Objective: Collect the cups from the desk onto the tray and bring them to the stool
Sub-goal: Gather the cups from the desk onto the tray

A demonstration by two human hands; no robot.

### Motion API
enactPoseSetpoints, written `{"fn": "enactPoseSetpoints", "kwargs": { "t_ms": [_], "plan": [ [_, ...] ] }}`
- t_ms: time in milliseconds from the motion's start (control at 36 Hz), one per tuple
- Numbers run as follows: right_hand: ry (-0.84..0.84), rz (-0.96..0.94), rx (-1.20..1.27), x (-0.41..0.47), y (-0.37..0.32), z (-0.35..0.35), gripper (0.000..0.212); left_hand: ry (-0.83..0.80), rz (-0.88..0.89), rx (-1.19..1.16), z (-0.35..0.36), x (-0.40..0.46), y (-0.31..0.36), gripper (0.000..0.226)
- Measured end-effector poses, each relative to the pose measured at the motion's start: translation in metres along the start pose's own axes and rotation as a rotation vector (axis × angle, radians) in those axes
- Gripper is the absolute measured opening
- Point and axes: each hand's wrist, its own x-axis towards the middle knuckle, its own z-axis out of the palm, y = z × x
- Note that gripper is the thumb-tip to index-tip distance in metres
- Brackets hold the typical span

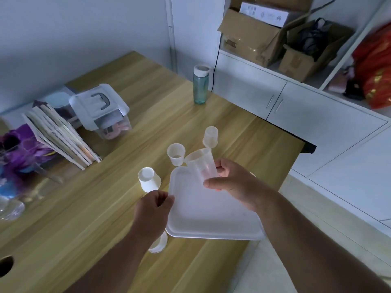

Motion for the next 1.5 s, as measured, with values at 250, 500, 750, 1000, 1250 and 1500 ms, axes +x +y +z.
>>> {"fn": "enactPoseSetpoints", "kwargs": {
  "t_ms": [250,500,750,1000,1250,1500],
  "plan": [
    [0.075,-0.112,-0.233,-0.001,0.005,0.019,0.061,-0.018,0.013,-0.019,-0.001,-0.007,0.002,0.015],
    [0.233,-0.203,-0.586,0.0,0.01,0.031,0.059,-0.03,0.008,-0.058,-0.003,-0.008,0.003,0.016],
    [0.297,-0.251,-0.733,0.008,0.012,0.037,0.062,-0.041,0.005,-0.072,0.001,-0.006,0.007,0.014],
    [0.228,-0.266,-0.74,0.006,0.009,0.017,0.078,-0.028,-0.004,-0.05,0.0,0.003,0.006,0.015],
    [0.469,-0.273,-0.623,0.05,-0.021,-0.037,0.072,0.027,-0.008,-0.002,-0.007,0.022,0.001,0.016],
    [0.369,-0.138,-0.892,0.146,-0.03,-0.057,0.083,0.103,-0.035,-0.019,-0.001,0.051,0.001,0.016]
  ]
}}
